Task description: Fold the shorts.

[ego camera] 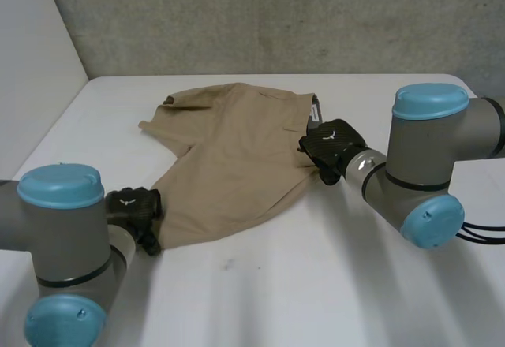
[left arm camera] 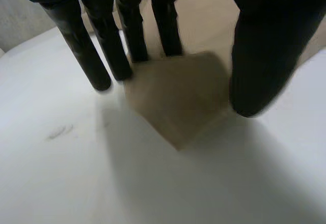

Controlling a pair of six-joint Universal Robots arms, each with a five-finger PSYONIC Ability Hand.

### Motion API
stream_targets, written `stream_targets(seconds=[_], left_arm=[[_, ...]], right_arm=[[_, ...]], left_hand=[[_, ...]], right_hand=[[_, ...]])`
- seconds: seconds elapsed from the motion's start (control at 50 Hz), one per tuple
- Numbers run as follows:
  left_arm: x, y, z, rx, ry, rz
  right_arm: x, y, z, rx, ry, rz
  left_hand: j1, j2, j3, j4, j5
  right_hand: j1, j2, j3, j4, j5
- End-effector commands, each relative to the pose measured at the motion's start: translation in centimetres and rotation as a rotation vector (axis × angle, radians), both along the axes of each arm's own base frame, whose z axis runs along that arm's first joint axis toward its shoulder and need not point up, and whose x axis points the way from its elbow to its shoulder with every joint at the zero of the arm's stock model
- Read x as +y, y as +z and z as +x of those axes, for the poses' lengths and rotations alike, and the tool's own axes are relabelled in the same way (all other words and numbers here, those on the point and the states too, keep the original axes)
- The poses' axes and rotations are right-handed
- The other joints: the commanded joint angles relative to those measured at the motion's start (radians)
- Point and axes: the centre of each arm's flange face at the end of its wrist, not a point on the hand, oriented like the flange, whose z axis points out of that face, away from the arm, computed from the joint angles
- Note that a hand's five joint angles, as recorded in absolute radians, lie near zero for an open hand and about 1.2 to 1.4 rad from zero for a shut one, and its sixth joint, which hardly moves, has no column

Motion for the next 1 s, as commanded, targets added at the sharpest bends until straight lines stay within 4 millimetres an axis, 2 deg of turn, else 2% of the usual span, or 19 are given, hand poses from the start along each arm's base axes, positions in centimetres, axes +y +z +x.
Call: stream_targets(seconds=[0.02,0.16,0.2,0.24,0.3,0.32,0.34,0.38,0.42,0.48,0.52,0.6,0.66,0.76,0.78,0.82,0.88,0.94,1.0], left_arm=[[-0.9,0.5,-0.5,0.017,-0.013,-0.095],[-1.1,3.3,-0.7,-0.022,-0.049,-0.211],[-1.1,4.6,-0.6,-0.014,-0.050,-0.249],[-0.7,7.6,-0.4,0.015,-0.052,-0.327],[-0.3,9.2,-0.2,0.028,-0.049,-0.367],[0.6,11.5,0.2,0.047,-0.051,-0.415],[1.1,12.3,0.3,0.053,-0.056,-0.423],[2.2,13.6,0.6,0.061,-0.077,-0.430],[4.0,15.0,0.9,0.068,-0.126,-0.409],[6.2,16.1,1.3,0.070,-0.189,-0.365],[8.5,16.7,1.6,0.071,-0.265,-0.301],[11.0,17.1,2.0,0.090,-0.358,-0.219],[10.8,16.9,1.8,0.100,-0.371,-0.217],[8.6,14.9,1.0,0.081,-0.358,-0.194],[8.3,14.7,0.9,0.079,-0.353,-0.195],[7.5,14.3,0.7,0.073,-0.333,-0.203],[6.4,14.1,0.6,0.070,-0.302,-0.233],[5.9,14.0,0.6,0.067,-0.287,-0.245],[5.0,14.1,0.4,0.071,-0.266,-0.278]], right_arm=[[-0.4,0.6,-0.6,-0.010,-0.047,-0.003],[0.5,3.4,-1.8,-0.052,-0.115,0.011],[0.9,4.2,-2.4,-0.038,-0.124,0.023],[1.1,4.6,-2.8,-0.031,-0.130,0.031],[3.0,5.9,-4.3,0.030,-0.125,0.112],[3.5,6.0,-4.6,0.053,-0.120,0.130],[3.5,6.0,-4.6,0.053,-0.120,0.130],[6.4,6.7,-6.2,0.214,-0.080,0.196],[7.9,7.5,-7.2,0.282,-0.060,0.201],[9.9,8.8,-8.8,0.366,-0.040,0.196],[11.9,11.3,-10.5,0.395,-0.033,0.122],[12.5,13.6,-11.5,0.353,-0.049,0.024],[12.3,13.5,-11.7,0.339,-0.041,0.040],[11.9,12.9,-11.3,0.301,-0.023,0.064],[11.2,12.2,-10.7,0.246,-0.020,0.092],[9.5,10.0,-9.7,0.077,-0.078,0.184],[9.7,7.9,-8.9,-0.059,-0.106,0.258],[10.3,6.7,-8.3,-0.096,-0.090,0.272],[11.8,4.0,-7.0,-0.114,-0.010,0.255]], left_hand=[[0.692,0.726,0.725,0.723,0.726],[0.692,0.726,0.725,0.723,0.726],[0.692,0.726,0.725,0.723,0.726],[0.692,0.726,0.725,0.723,0.726],[0.692,0.726,0.725,0.723,0.726],[0.692,0.726,0.725,0.723,0.726],[0.692,0.726,0.725,0.723,0.726],[0.692,0.726,0.725,0.723,0.726],[0.692,0.726,0.725,0.723,0.726],[0.692,0.726,0.725,0.723,0.726],[0.692,0.726,0.725,0.723,0.726],[0.692,0.726,0.725,0.723,0.726],[0.692,0.726,0.725,0.723,0.726],[0.692,0.726,0.725,0.723,0.726],[0.692,0.726,0.725,0.723,0.726],[0.692,0.726,0.725,0.723,0.726],[0.692,0.726,0.725,0.723,0.726],[0.692,0.726,0.725,0.723,0.726],[0.692,0.726,0.725,0.723,0.726]], right_hand=[[0.470,0.221,0.217,0.207,0.240],[0.470,0.221,0.217,0.207,0.240],[0.470,0.221,0.217,0.207,0.240],[0.470,0.221,0.217,0.207,0.240],[0.470,0.221,0.217,0.207,0.240],[0.470,0.221,0.217,0.207,0.240],[0.470,0.221,0.217,0.207,0.240],[0.470,0.221,0.217,0.207,0.240],[0.470,0.221,0.217,0.207,0.240],[0.470,0.221,0.217,0.207,0.240],[0.470,0.221,0.217,0.207,0.240],[0.470,0.221,0.217,0.207,0.240],[0.470,0.221,0.217,0.207,0.240],[0.470,0.221,0.217,0.207,0.240],[0.470,0.221,0.217,0.207,0.240],[0.010,-0.239,-0.244,-0.254,-0.220],[-0.030,-0.279,-0.284,-0.294,-0.260],[-0.121,-0.371,-0.375,-0.385,-0.352],[-0.192,-0.441,-0.446,-0.455,-0.422]])
